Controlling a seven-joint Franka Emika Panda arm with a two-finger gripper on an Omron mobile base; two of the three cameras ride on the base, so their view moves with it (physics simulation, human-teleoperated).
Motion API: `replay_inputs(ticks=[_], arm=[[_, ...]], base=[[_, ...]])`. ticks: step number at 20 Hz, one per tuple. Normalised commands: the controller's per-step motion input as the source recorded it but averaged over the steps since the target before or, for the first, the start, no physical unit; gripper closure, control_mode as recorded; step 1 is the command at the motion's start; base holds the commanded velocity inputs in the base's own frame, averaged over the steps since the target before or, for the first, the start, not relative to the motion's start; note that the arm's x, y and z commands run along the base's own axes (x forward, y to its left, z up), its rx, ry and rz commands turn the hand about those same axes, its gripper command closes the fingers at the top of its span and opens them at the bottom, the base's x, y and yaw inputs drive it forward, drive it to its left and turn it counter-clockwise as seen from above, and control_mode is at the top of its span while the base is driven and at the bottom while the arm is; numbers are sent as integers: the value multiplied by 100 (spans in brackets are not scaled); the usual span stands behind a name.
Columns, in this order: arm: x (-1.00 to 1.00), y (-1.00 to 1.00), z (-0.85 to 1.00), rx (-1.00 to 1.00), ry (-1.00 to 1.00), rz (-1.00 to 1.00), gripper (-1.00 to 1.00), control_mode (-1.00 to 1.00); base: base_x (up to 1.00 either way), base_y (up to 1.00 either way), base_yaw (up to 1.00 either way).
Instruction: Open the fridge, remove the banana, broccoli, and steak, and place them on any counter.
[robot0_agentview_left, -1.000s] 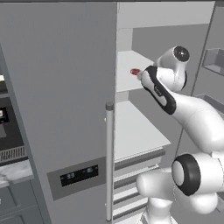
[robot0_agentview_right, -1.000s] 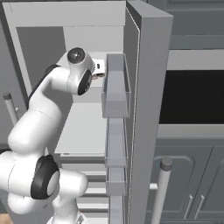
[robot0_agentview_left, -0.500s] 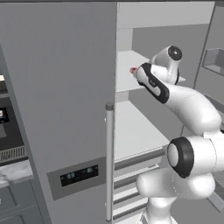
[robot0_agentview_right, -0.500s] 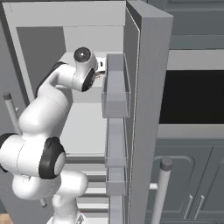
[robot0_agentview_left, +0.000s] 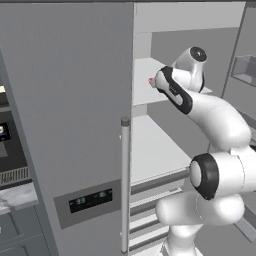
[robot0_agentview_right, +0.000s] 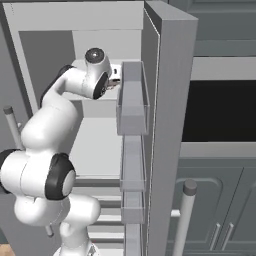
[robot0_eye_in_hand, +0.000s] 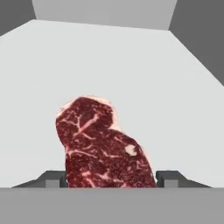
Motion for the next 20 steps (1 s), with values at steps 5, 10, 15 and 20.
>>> replay_inputs(ticks=[5,10,15,20], arm=[[-92,1,-17,0,-18,0,100,-100],[-100,0,11,1,-18,0,100,-100],[-100,0,28,6,1,0,100,-100],[-100,1,7,1,17,-5,100,-100]], base=[[0,0,0],[0,0,0],[0,0,0],[0,0,0]])
